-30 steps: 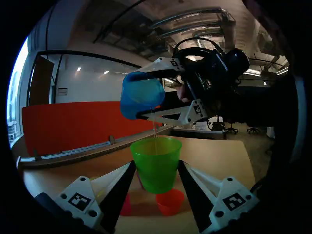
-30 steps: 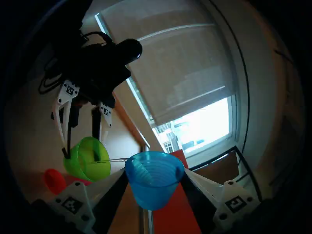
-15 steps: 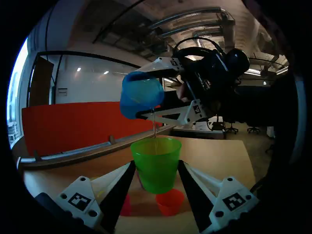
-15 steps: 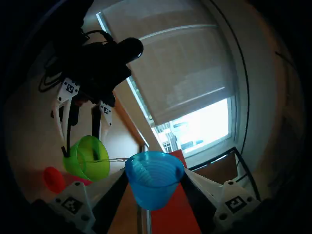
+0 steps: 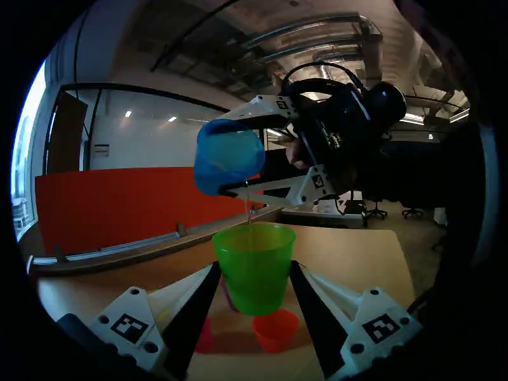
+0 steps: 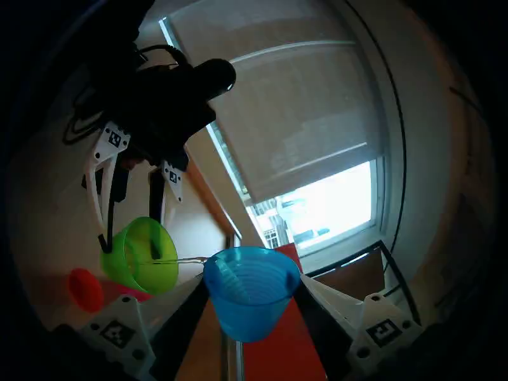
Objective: Pour water
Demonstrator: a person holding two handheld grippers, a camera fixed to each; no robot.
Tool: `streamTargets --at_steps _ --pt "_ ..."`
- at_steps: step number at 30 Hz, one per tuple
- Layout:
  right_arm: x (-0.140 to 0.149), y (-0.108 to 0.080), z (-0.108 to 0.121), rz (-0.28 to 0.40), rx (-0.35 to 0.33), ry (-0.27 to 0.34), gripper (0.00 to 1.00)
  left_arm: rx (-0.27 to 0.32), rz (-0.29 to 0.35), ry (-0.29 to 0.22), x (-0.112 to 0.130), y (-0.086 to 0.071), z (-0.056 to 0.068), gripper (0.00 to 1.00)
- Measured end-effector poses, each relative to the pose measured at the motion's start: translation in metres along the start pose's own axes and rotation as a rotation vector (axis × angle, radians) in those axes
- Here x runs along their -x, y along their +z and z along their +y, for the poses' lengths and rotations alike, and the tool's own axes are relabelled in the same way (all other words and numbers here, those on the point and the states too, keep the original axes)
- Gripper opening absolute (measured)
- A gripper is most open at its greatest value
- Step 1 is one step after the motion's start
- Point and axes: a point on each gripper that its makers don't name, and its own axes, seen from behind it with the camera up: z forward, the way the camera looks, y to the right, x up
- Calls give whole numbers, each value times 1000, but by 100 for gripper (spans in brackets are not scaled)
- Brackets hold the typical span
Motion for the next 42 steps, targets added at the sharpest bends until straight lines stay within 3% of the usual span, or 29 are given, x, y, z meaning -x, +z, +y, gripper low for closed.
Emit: streamTargets --at_steps 42 --pt "-3 -2 0 -2 6 -55 90 2 3 6 -4 -1 0 79"
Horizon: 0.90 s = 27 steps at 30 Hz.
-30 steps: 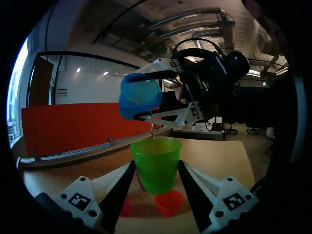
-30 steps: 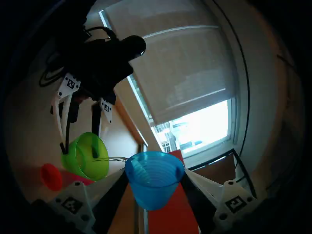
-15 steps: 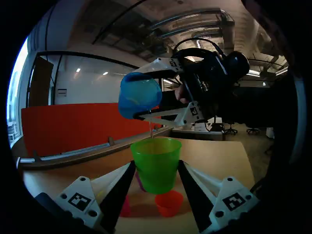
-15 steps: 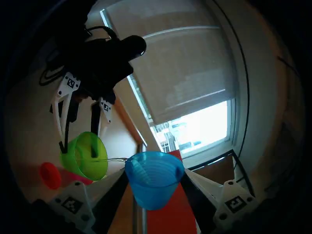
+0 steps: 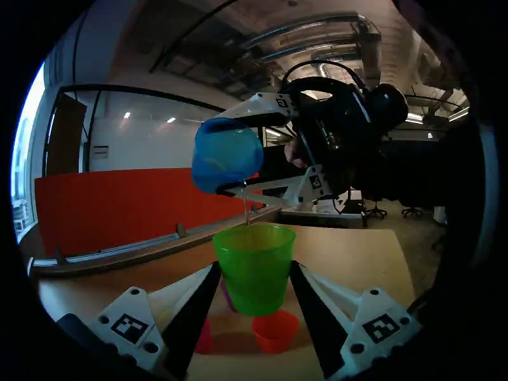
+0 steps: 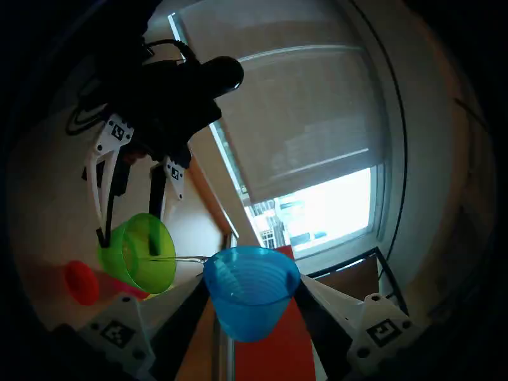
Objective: Pour water
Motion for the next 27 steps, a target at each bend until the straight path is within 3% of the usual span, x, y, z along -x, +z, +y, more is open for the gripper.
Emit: streamTargets --at_steps 27 --pt "-2 1 0 -2 0 -39 90 0 3 2 -1 1 0 79"
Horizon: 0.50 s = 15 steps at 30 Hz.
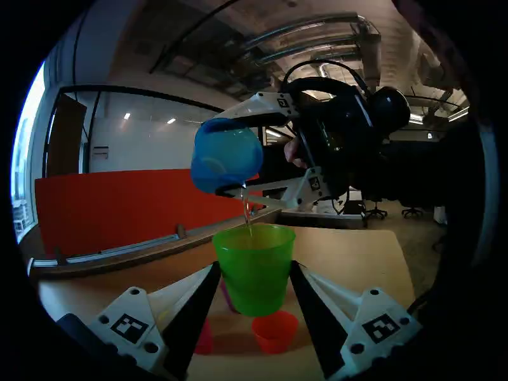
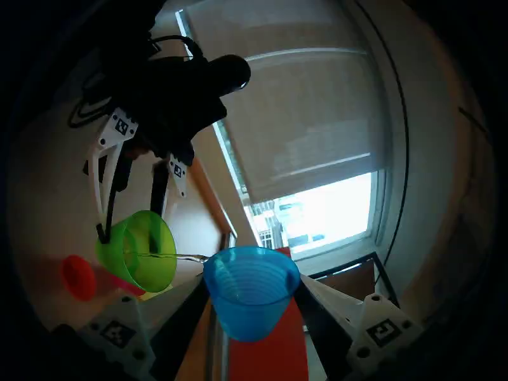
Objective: Pour water
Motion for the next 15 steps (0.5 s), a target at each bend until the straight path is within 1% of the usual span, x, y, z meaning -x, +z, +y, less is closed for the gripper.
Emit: streamTargets --at_steps 15 --pt "0 -1 3 -1 7 -12 90 6 -2 3 1 1 3 79"
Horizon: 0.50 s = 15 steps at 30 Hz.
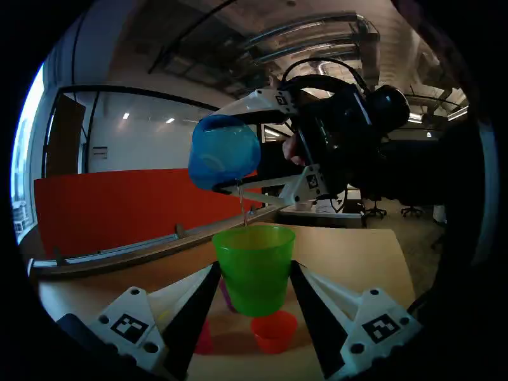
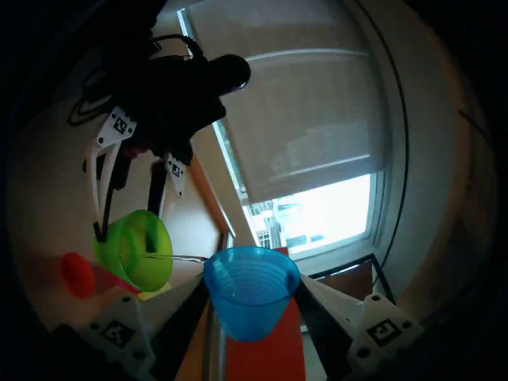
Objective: Pour water
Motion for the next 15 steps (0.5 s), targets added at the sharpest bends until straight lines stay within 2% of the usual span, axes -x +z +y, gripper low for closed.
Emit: streamTargets --at_steps 15 --pt "-5 -1 1 0 -2 -27 91 -1 4 2 0 1 0 79"
